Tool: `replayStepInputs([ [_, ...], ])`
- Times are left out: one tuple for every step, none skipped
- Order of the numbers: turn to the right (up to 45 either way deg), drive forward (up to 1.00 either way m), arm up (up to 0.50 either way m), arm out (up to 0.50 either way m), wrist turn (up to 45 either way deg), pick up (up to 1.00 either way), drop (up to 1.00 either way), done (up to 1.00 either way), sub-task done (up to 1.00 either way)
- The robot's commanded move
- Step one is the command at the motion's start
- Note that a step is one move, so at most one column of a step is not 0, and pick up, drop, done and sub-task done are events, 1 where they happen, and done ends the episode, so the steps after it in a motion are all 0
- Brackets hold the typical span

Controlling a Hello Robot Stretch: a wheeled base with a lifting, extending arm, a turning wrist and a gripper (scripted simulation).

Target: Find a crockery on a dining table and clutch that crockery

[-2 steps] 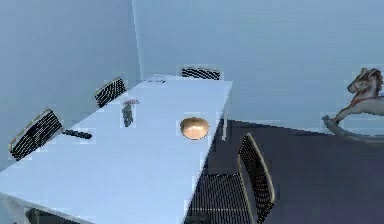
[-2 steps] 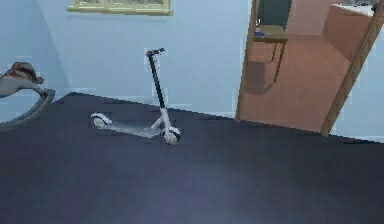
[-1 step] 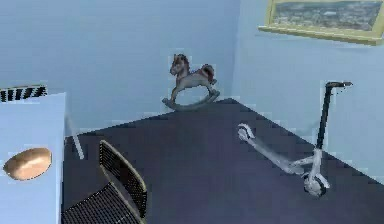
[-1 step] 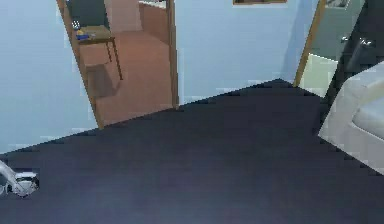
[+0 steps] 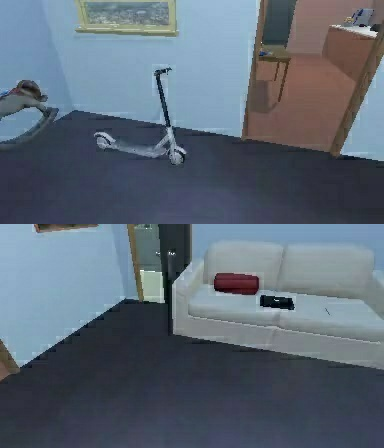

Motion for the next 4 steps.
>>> replayStepInputs([
  [45.0, 0.0, 0.0, 0.0, 0.0, 0.0, 0.0, 0.0, 0.0],
  [21.0, 0.0, 0.0, 0.0, 0.0, 0.0, 0.0, 0.0, 0.0],
  [0.0, 0.2, 0.0, 0.0, 0.0, 0.0, 0.0, 0.0, 0.0],
  [-45.0, 0.0, 0.0, 0.0, 0.0, 0.0, 0.0, 0.0, 0.0],
])
